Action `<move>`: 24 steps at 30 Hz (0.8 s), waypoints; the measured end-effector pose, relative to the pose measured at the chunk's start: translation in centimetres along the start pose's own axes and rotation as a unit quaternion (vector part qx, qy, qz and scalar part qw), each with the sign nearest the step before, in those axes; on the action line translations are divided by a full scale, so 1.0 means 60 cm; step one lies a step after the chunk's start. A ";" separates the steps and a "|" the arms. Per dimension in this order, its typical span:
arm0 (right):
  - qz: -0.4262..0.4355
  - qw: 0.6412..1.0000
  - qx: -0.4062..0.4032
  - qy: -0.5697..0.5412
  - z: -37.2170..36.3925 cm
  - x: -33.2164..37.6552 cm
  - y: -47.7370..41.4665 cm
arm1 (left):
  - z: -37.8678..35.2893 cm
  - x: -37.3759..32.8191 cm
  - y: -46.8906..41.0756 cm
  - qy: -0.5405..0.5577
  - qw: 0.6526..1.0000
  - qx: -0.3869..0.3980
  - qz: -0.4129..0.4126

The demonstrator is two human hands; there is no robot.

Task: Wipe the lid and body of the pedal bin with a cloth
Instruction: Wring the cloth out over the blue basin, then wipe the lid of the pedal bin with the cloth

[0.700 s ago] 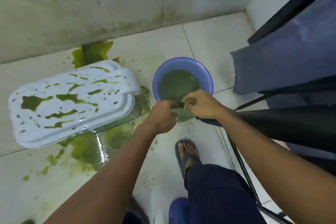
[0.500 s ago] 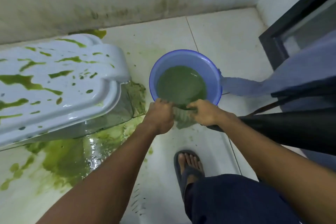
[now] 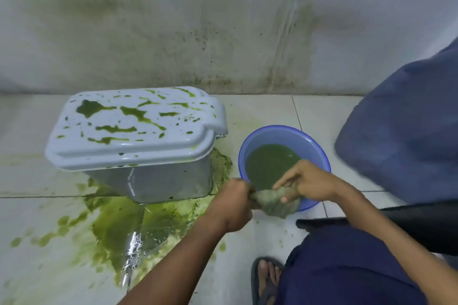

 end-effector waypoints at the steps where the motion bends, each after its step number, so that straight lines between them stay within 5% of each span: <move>1: 0.018 1.000 0.013 0.003 0.012 0.035 0.028 | 0.030 -0.012 0.028 0.007 1.000 -0.011 0.005; 9: 0.213 0.976 0.010 -0.044 0.094 0.322 0.174 | 0.349 -0.063 0.199 -0.016 0.986 -0.158 0.042; 15: 0.265 0.958 -0.066 -0.081 0.138 0.482 0.150 | 0.521 -0.029 0.229 -0.058 0.966 -0.237 0.079; 19: 0.215 0.958 -0.190 0.023 0.129 0.493 0.089 | 0.532 0.035 0.181 -0.144 0.948 -0.263 0.110; 24: 0.162 0.969 -0.147 0.115 0.084 0.400 0.039 | 0.418 0.091 0.100 -0.143 0.968 -0.181 0.100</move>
Point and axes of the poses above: each hand's wrist, its own y-axis away from the middle knuckle, its own z-axis out of the back of the hand, x = y × z, the point moved 7 cm from there along -y, towards the middle knuckle, and after that the axes turned 10 degrees about -z, right-handed, at the moved point
